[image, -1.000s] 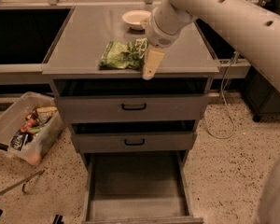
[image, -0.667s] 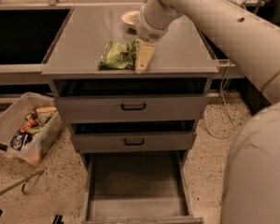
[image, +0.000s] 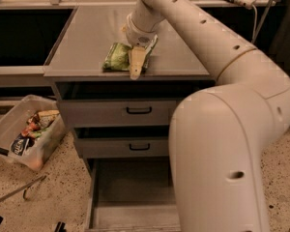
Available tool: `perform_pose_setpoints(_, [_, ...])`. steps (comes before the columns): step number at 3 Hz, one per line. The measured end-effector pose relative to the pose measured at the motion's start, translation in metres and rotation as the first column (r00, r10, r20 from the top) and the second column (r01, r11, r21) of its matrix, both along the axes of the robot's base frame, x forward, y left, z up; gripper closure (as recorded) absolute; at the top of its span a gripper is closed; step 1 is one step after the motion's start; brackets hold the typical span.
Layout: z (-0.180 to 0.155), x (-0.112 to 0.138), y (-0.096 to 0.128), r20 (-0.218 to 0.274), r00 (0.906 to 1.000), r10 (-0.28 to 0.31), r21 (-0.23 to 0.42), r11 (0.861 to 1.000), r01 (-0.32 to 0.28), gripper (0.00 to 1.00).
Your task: Place green jalapeno chip bag into bottom drawer
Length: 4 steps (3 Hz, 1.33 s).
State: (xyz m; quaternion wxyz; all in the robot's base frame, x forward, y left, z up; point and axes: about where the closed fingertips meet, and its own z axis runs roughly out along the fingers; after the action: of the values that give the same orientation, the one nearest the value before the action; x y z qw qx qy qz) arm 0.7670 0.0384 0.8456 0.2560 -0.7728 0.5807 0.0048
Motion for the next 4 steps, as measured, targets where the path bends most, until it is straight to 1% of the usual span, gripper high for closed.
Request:
perform_pose_setpoints(1, [0.0016,-0.0029,-0.0057,-0.039,0.9992,0.005,-0.013,1.000,-0.006,0.19])
perform_pose_setpoints(4, [0.0023,-0.0064,-0.0050,-0.039,0.9993,0.003,-0.012,1.000,-0.004,0.89])
